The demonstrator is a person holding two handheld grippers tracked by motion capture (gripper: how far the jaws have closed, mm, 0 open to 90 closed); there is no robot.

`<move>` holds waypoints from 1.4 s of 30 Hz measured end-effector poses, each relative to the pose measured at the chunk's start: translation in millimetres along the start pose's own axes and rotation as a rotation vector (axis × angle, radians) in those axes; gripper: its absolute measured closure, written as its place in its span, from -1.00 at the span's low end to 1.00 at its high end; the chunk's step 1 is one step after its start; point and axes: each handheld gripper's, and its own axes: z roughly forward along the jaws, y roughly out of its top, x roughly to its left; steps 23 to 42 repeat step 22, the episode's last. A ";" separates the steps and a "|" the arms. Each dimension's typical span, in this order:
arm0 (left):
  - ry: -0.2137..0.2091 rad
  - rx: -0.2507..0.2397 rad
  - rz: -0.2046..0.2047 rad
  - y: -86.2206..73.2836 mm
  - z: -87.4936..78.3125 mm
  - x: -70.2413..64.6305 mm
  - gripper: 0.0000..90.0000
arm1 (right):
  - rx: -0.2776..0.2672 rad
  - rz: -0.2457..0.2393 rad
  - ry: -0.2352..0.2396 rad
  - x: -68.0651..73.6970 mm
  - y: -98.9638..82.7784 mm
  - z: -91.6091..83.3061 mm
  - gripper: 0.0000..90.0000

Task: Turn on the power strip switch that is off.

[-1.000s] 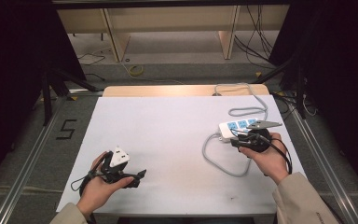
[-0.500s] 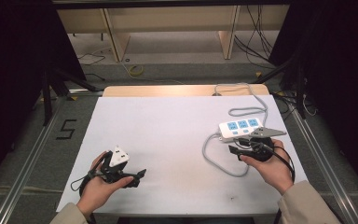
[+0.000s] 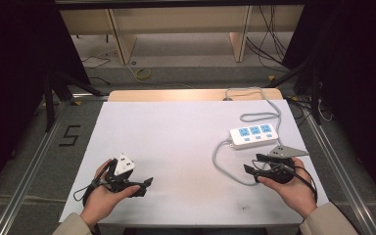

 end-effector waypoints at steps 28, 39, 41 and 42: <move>-0.007 0.001 -0.007 0.2 1.9 0.1 -0.75 | -0.035 0.035 0.015 5.4 -25.6 -19.0 -0.34; -0.007 0.001 -0.007 0.2 1.9 0.1 -0.75 | -0.035 0.035 0.015 5.4 -25.6 -19.0 -0.34; -0.007 0.001 -0.007 0.2 1.9 0.1 -0.75 | -0.035 0.035 0.015 5.4 -25.6 -19.0 -0.34; -0.007 0.001 -0.007 0.2 1.9 0.1 -0.75 | -0.035 0.035 0.015 5.4 -25.6 -19.0 -0.34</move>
